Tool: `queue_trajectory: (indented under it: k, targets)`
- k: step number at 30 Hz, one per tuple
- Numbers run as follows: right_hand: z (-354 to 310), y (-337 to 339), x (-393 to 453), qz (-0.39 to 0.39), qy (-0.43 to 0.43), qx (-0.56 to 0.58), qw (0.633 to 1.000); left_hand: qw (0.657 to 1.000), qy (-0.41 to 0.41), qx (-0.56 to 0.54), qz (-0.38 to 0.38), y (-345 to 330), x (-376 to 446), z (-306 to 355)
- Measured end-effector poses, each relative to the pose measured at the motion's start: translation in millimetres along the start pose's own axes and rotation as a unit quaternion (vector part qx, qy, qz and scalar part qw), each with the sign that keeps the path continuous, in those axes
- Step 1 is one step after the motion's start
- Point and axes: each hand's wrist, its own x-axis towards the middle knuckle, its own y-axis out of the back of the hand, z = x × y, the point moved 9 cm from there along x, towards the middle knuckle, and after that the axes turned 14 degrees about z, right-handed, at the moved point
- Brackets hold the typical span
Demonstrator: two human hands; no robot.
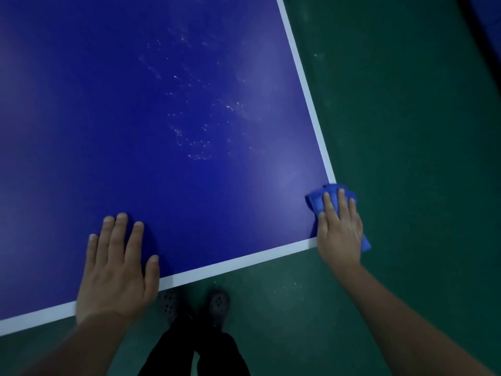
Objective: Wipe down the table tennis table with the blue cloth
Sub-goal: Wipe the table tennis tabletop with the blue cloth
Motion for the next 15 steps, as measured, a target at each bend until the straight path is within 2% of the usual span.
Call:
queue_trajectory:
  k: [4, 9, 15]
  targets:
    - [-13.1, 3.9, -8.8, 0.023, -0.058, -0.004, 0.998, 1.000, -0.005, 0.005, -0.002, -1.3, -0.1, -1.6]
    - [-145.4, 4.9, -34.1, 0.033, 0.115, 0.023, 0.993, 1.000, -0.006, 0.004, 0.007, -3.3, 0.2, -3.4]
    - [-306.4, -1.1, -41.4, -0.001, 0.276, 0.104, 0.955, 0.998, 0.038, -0.020, 0.037, -1.9, -1.5, -11.8]
